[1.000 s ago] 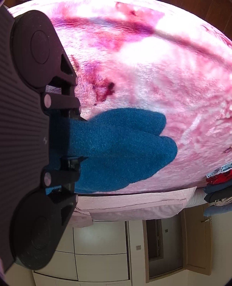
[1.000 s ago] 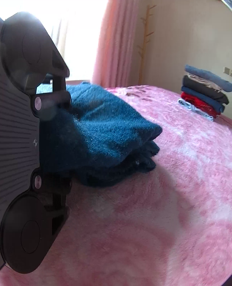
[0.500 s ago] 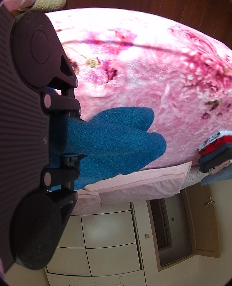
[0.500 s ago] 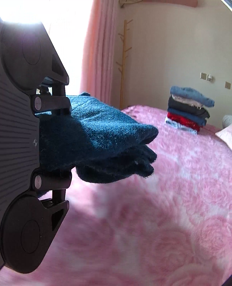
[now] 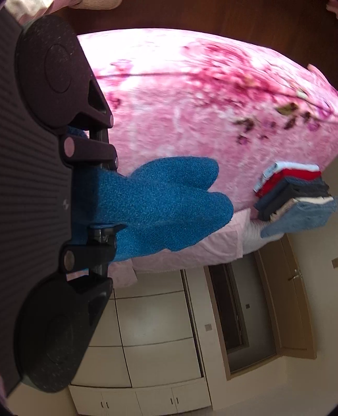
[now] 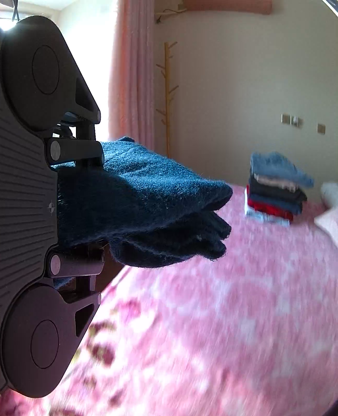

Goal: Fold clothes
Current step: 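Lift the teal sweater with both grippers and carry it to the clothes stack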

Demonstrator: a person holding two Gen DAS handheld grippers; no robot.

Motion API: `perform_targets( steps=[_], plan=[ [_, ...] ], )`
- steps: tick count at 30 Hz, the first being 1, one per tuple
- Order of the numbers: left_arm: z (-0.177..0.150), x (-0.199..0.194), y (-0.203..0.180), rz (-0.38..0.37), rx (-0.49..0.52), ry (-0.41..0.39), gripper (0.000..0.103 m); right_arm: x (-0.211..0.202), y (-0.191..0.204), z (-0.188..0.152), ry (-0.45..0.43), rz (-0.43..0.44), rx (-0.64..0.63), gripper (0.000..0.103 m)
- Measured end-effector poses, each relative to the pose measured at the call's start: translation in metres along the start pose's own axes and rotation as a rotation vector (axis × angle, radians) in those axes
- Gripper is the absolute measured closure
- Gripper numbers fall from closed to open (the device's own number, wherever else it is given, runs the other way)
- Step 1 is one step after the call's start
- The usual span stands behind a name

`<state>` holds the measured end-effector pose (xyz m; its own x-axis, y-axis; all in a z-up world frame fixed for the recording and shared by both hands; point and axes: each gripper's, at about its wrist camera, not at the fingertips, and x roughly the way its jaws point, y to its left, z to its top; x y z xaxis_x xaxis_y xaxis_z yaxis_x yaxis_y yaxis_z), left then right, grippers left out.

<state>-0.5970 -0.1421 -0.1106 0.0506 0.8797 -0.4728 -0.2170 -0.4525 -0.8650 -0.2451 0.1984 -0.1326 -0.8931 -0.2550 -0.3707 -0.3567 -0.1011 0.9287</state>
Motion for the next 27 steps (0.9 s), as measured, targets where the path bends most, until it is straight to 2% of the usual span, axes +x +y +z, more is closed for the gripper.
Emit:
perform_targets(
  steps=[7,12,17,22,27],
  plan=[
    [0.15,-0.016,-0.032,-0.052,0.128,-0.003,0.081,0.093,0.097,0.012,-0.105,0.057,-0.038,0.066],
    [0.226,-0.021,-0.032,-0.059,0.149,-0.044,0.081,0.166,0.145,0.04,-0.125,0.083,-0.073,0.066],
    [0.293,-0.012,-0.014,-0.069,0.133,-0.07,0.081,0.237,0.178,0.07,-0.113,0.079,-0.121,0.066],
    [0.379,0.019,-0.006,-0.086,0.139,-0.054,0.081,0.307,0.195,0.105,-0.118,0.069,-0.113,0.066],
    [0.48,0.066,-0.02,-0.088,0.195,0.013,0.081,0.365,0.217,0.158,-0.172,0.071,-0.076,0.066]
  ],
)
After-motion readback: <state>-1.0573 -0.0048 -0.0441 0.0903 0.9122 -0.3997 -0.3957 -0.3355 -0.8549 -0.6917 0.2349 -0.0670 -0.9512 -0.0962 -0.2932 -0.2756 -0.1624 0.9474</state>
